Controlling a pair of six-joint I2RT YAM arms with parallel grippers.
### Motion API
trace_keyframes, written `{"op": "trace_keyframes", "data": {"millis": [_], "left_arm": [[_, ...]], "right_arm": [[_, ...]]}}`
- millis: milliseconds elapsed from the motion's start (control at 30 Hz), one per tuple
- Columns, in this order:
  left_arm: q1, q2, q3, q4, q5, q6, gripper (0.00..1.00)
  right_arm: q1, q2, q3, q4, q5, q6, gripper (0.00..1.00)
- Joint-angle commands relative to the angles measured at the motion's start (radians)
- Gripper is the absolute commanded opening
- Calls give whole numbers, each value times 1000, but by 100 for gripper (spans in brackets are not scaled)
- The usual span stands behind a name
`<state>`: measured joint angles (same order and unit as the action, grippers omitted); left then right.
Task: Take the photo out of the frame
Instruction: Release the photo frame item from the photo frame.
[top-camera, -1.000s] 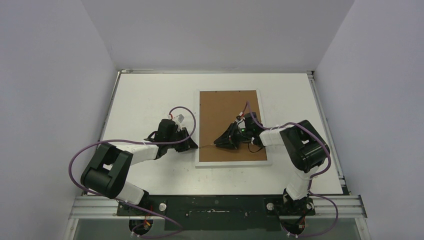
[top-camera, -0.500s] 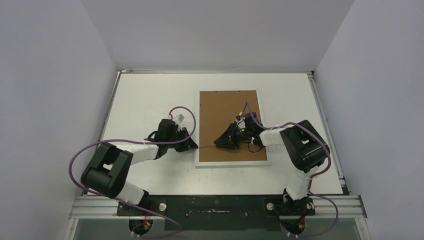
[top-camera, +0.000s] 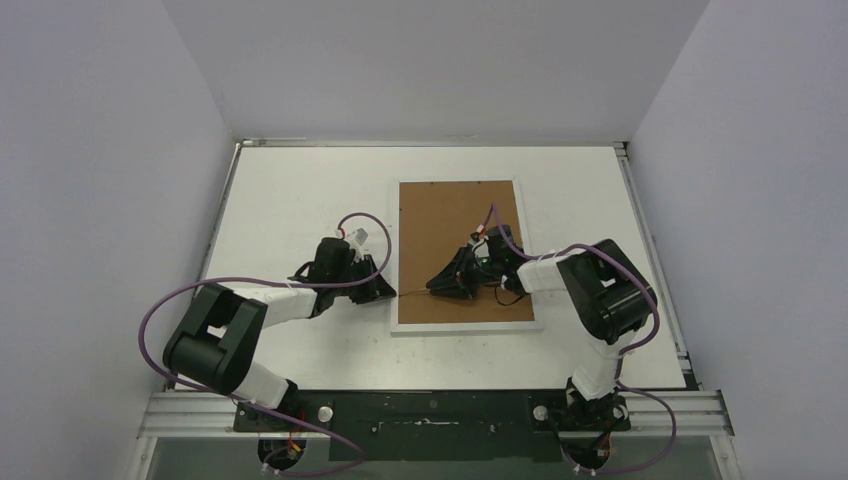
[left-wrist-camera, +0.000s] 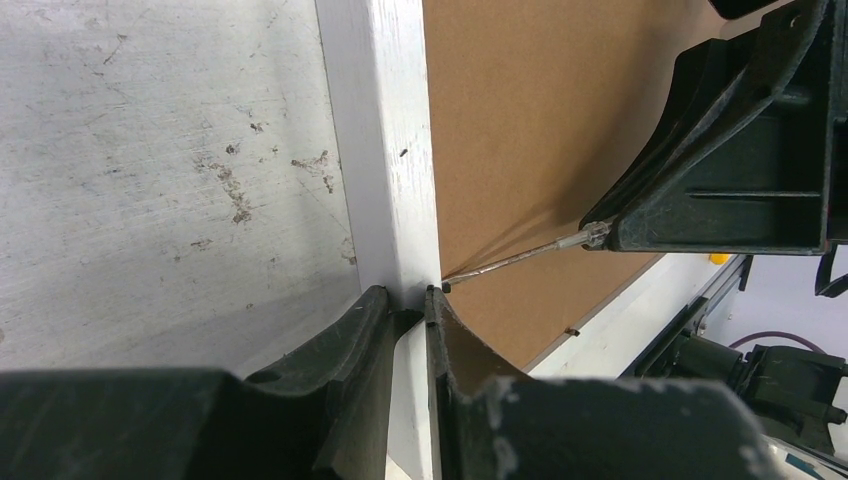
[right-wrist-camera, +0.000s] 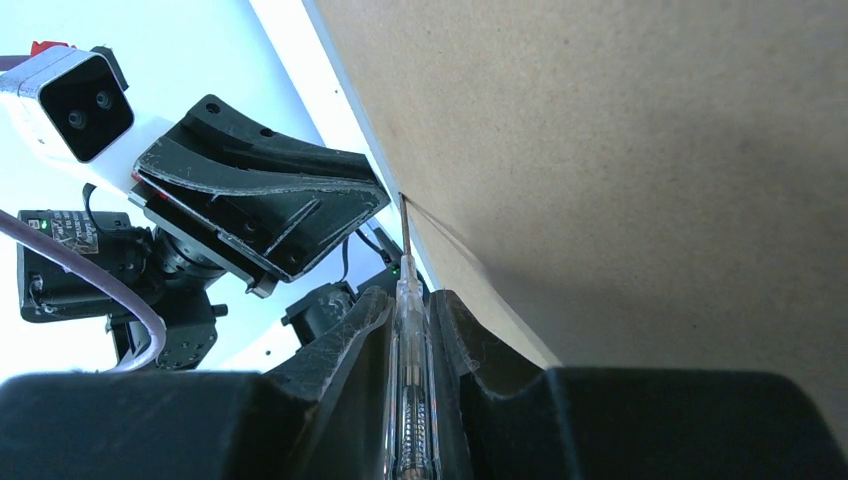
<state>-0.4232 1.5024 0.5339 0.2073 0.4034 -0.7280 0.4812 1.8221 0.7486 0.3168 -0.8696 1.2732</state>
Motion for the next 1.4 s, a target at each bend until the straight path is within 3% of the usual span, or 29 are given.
{"op": "trace_keyframes", "data": {"millis": [0,333,900,1200,1367], "left_arm": [[-15,33,-1,57,35,-14,13],[-17,32,-20,76,23,-43,13],[-22,32,-23,84,14,-60,12],[-26,14,-20,54,0,-48,12],[-19,-22,-11,0,-25,-20,12]], "right_arm": [[51,41,-14,-37,49,-3,5],[88,16,-65,67,47,98,5],[227,-106,61,-26,123,179,5],[178,-102,171,-216,140,34,5],[103,-148,188,-392,135,-189,5]]}}
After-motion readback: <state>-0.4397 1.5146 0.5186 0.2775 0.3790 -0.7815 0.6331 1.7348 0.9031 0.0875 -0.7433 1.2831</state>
